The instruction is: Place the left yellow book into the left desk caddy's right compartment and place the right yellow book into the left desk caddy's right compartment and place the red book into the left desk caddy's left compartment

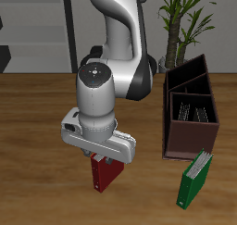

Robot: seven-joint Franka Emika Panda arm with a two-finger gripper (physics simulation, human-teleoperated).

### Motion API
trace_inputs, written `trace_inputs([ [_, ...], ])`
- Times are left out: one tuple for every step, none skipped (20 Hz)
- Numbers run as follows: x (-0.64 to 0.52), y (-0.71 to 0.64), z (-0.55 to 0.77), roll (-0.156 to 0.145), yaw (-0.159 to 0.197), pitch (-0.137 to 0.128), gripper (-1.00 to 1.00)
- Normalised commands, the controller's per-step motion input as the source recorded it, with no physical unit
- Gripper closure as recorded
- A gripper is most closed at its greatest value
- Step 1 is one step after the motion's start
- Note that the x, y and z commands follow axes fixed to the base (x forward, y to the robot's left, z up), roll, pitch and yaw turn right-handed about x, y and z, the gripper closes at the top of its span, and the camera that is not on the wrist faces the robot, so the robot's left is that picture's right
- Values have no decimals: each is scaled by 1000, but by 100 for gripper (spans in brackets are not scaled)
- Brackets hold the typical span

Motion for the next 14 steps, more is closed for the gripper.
trace_inputs([
  [-29, 100, 34, -19, 25, 10, 100],
  [-95, 8, 103, -21, -20, -7, 100],
  [-50, -54, 62, -12, -8, -11, 100],
  [-17, -32, 164, -36, 10, -12, 100],
  [-132, -197, 316, -91, -52, -8, 100],
  [-76, 9, 325, -49, -25, -23, 100],
  [-368, 300, 926, -67, 85, -53, 100],
  [25, -72, -18, 0, 0, 0, 100],
  [-318, 261, 1055, -74, 99, -33, 100],
  [-106, -26, 463, -71, 6, 11, 100],
  [-166, 46, 533, -4, -19, -32, 100],
  [-360, 174, 908, -45, 76, -92, 100],
  [-228, 38, 661, -94, -21, 6, 100],
  [-225, 60, 662, -34, 30, -12, 100],
])
